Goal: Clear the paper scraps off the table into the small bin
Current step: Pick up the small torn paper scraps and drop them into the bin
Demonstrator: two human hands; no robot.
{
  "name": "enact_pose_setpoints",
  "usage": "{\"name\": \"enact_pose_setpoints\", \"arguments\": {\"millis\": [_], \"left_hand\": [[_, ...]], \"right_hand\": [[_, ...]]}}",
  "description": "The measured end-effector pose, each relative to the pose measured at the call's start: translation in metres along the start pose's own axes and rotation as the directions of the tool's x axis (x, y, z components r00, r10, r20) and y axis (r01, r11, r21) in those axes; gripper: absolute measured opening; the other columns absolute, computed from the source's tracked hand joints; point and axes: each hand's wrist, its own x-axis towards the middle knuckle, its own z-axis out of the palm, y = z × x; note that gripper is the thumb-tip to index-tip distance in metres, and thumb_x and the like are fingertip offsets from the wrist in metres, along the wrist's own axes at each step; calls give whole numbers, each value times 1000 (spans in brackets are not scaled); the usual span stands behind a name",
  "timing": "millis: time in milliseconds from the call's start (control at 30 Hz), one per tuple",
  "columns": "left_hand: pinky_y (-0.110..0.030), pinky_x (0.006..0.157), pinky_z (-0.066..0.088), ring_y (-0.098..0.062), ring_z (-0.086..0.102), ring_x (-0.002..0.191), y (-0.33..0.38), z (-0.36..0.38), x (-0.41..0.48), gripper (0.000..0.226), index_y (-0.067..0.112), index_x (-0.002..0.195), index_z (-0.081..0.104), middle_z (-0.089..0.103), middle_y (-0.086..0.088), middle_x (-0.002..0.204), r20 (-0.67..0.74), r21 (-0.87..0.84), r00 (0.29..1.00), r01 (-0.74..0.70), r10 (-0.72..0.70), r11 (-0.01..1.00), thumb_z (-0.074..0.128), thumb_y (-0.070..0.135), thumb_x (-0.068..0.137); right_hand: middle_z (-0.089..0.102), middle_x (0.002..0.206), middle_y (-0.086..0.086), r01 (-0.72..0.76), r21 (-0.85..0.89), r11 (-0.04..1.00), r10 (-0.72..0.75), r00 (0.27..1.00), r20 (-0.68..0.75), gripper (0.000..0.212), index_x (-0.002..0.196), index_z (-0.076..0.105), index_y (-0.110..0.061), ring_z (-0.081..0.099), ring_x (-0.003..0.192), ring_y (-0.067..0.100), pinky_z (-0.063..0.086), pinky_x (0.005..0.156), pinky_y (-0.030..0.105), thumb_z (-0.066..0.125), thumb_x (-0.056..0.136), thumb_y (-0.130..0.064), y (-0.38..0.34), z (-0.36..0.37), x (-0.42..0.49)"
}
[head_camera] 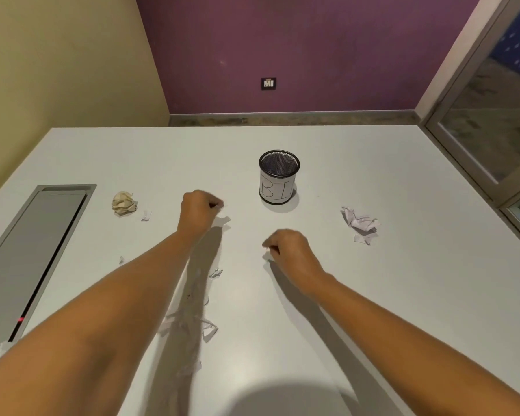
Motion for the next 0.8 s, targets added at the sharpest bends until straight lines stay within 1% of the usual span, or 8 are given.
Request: {"name": "enact_pose_setpoints", "arguments": {"millis": [133,267,333,400,533,633,700,800], "left_hand": [[-33,85,52,-22,64,80,50,15,24,11,-6,84,72,72,-24,83,-56,-135,997,-60,53,989,64,-1,78],[-37,89,51,-31,67,92,87,30,43,14,-5,91,72,72,-22,96,-69,-209,996,-74,61,975,64,1,80],[-38,88,52,-32,66,93,97,35,50,15,-5,92,71,72,-22,97,-62,-226,996,-70,57,972,63,2,82],[-38,89,52,-32,66,94,104,39,57,15,-5,93,71,72,-21,98,-56,-227,997,-73,62,971,63,1,82],[-37,91,51,-31,64,98,111,46,67,18,-5,97,70,70,-21,103,-11,-199,1000,-28,26,980,62,0,82],[-33,88,52,-31,64,99,112,47,72,19,-3,99,70,70,-21,105,27,-200,999,23,-18,979,62,-1,82],[-32,87,52,-30,64,99,111,46,72,21,-2,99,70,70,-20,103,19,-214,1000,21,-17,977,59,-1,82],[-36,92,51,-29,64,100,103,43,68,23,0,100,70,71,-18,104,-47,-234,999,0,-11,972,55,0,83]], "right_hand": [[69,110,13,21,-32,999,-25,992,-123,29,103,69,-3,63,100,25,42,83,20,46,87,3,-8,-24,49],[67,103,25,-68,101,993,90,969,-232,20,91,67,7,61,98,39,47,69,26,50,82,2,-13,-51,91],[67,104,23,-100,133,986,135,949,-284,21,91,70,3,61,99,36,47,74,24,50,82,3,-12,-63,108],[68,108,19,-123,70,990,139,938,-318,26,97,71,0,62,99,32,51,84,29,49,84,5,-9,-71,121],[66,109,17,-178,83,981,195,928,-316,26,101,69,-2,62,99,30,48,81,29,48,88,6,-4,-76,139],[64,115,19,-181,132,975,213,933,-290,29,108,66,-2,59,105,33,48,89,33,45,90,5,-2,-79,144],[63,116,19,-168,140,976,203,936,-288,30,109,66,-2,59,106,33,49,90,35,43,90,5,-1,-80,145],[64,116,18,-151,138,979,187,934,-303,33,110,66,-3,59,105,30,46,84,29,41,90,5,0,-79,143]]}}
